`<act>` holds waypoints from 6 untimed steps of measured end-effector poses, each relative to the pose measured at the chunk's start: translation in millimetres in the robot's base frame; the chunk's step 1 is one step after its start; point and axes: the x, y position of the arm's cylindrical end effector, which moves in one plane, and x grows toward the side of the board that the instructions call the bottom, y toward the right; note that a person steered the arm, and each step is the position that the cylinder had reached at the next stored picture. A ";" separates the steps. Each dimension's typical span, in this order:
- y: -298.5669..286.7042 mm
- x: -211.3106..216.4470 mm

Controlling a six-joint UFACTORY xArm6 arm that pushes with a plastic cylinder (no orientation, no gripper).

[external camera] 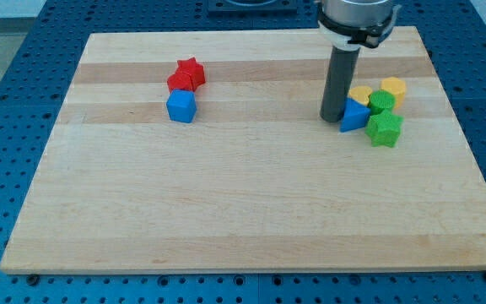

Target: Bring the blue triangle in between the yellow heart and green star

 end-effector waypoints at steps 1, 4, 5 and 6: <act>8.0 0.0; -9.6 -0.3; -52.3 -16.6; -100.4 -28.4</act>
